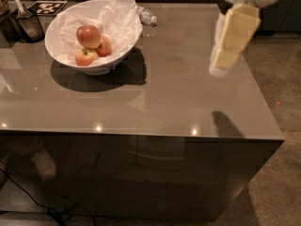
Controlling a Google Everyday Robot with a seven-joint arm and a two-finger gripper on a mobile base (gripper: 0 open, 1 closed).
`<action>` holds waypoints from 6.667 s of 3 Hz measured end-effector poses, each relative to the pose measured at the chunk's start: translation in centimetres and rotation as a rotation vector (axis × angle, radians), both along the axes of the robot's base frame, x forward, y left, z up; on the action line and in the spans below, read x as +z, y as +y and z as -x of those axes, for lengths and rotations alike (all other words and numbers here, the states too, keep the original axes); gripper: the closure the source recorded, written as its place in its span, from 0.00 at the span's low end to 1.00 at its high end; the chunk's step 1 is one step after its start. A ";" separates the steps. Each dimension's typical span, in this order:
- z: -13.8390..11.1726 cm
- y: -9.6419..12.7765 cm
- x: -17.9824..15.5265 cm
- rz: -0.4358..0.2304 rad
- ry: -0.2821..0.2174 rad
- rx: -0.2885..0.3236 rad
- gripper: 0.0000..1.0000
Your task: Pick apple from white bowl
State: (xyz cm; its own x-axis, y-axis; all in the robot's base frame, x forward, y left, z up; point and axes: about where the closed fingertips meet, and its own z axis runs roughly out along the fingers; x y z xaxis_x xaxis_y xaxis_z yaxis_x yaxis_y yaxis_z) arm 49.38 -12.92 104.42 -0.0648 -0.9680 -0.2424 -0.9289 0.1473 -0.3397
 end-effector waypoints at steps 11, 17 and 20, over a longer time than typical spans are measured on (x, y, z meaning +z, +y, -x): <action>-21.7 23.9 1.4 -0.097 -0.146 0.217 0.00; -26.4 27.4 -8.9 -0.055 -0.001 0.217 0.00; -26.6 28.7 -11.9 -0.054 0.049 0.251 0.00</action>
Offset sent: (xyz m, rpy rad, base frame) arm 0.0028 0.0102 0.0136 0.0153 -0.0328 0.0183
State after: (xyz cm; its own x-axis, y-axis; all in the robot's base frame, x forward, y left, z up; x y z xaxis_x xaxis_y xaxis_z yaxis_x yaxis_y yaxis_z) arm 76.02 15.80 92.54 0.1626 -0.9409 -0.2969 -0.9538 -0.0728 -0.2916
